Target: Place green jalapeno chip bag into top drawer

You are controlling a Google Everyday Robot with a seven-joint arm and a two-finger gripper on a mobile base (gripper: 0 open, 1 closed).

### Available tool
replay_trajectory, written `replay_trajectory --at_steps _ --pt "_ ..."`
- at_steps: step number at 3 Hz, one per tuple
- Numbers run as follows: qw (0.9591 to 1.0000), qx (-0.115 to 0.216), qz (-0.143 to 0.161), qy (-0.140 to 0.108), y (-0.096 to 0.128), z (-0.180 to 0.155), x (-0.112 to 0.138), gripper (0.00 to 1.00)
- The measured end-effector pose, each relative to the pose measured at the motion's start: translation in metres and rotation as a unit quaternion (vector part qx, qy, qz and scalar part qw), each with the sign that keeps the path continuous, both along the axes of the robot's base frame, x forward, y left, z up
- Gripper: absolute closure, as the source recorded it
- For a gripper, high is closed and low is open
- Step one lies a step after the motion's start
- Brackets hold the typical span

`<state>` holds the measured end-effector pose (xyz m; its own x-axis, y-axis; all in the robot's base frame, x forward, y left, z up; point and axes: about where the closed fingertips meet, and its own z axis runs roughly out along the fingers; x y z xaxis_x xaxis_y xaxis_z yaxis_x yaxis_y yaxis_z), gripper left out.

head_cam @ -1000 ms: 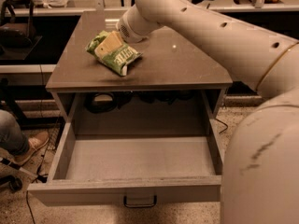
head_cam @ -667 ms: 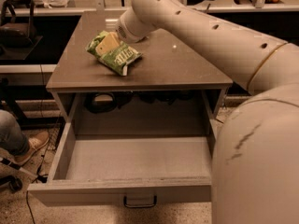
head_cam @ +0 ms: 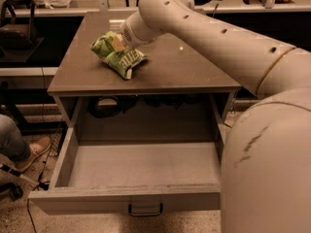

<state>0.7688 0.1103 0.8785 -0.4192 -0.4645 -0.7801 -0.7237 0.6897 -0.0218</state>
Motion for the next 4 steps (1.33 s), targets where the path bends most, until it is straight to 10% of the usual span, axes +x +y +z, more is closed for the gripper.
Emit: replay_trajectory --at_steps 1,2,4 --pt "0.9992 0.029 -0.027 0.002 -0.031 0.007 -0.010 0.87" --pt "0.9929 0.057 -0.105 -0.003 -0.111 0.017 -0.036 1.00" --pt "0.9775 0.062 -0.200 0.026 -0.201 0.010 -0.103 1.00"
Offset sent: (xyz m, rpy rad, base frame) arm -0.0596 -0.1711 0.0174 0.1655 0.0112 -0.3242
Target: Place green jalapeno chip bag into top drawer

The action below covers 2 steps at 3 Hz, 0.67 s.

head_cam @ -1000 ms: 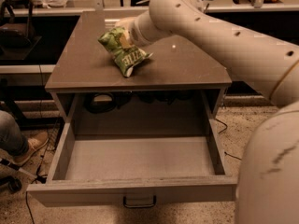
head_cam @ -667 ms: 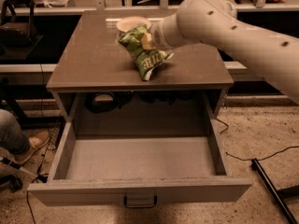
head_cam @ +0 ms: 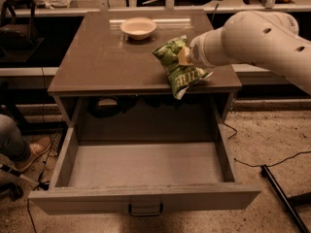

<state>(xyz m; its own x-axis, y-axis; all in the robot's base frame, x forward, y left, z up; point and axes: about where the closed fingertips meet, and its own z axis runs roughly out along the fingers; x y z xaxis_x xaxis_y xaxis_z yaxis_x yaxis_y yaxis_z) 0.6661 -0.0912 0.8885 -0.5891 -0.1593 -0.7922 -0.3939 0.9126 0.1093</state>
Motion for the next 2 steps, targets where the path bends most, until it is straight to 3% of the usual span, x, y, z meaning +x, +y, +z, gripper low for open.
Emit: replay_trajectory --at_steps 1,2 --pt "1.0000 0.000 0.000 0.000 0.000 0.000 0.000 1.00" --pt "0.9998 -0.004 -0.019 0.003 -0.017 -0.001 -0.018 1.00"
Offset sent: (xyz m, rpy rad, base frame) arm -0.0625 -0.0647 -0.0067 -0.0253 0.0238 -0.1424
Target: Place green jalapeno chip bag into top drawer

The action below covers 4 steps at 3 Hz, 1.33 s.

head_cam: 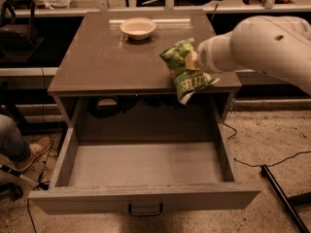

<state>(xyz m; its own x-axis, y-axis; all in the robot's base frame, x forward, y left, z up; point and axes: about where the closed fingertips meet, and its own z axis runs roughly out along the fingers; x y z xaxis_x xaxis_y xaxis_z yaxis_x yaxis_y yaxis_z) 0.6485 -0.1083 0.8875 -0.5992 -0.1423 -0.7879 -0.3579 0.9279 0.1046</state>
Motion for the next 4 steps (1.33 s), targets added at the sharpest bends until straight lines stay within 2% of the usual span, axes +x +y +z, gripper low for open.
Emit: replay_trajectory --at_steps 1,2,3,4 --pt "0.9987 -0.019 -0.047 0.003 -0.039 0.002 -0.042 1.00" --pt "0.9967 -0.041 -0.067 0.022 -0.056 -0.007 -0.074 1.00" --pt "0.9947 -0.062 -0.056 0.060 -0.059 -0.025 -0.101 1.00" --pt "0.9901 -0.084 -0.023 0.109 -0.048 -0.056 -0.125 1.00"
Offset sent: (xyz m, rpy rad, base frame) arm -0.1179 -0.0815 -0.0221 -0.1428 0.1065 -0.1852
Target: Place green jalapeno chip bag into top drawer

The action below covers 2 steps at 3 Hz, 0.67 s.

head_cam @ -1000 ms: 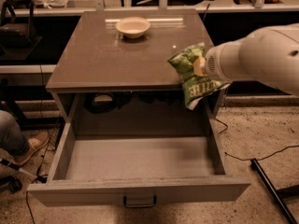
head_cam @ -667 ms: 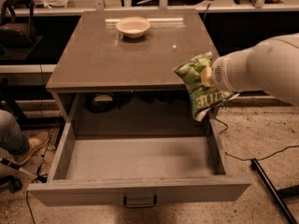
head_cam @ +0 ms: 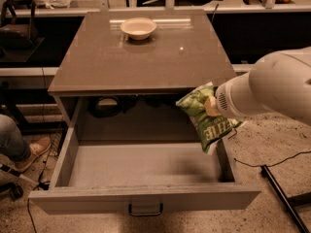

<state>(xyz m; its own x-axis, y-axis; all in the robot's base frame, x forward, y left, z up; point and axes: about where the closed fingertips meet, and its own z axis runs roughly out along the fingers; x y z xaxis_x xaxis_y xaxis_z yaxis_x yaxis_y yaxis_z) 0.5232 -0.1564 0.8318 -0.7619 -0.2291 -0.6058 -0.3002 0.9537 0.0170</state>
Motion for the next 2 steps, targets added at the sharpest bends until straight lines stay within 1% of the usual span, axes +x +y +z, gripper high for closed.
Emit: replay_trajectory --at_steps 1,2 --pt "0.9990 -0.012 0.024 0.036 0.0327 -0.0439 0.0016 1.00" --pt "0.9988 -0.008 0.027 0.040 0.0371 -0.0516 0.0027 1.00"
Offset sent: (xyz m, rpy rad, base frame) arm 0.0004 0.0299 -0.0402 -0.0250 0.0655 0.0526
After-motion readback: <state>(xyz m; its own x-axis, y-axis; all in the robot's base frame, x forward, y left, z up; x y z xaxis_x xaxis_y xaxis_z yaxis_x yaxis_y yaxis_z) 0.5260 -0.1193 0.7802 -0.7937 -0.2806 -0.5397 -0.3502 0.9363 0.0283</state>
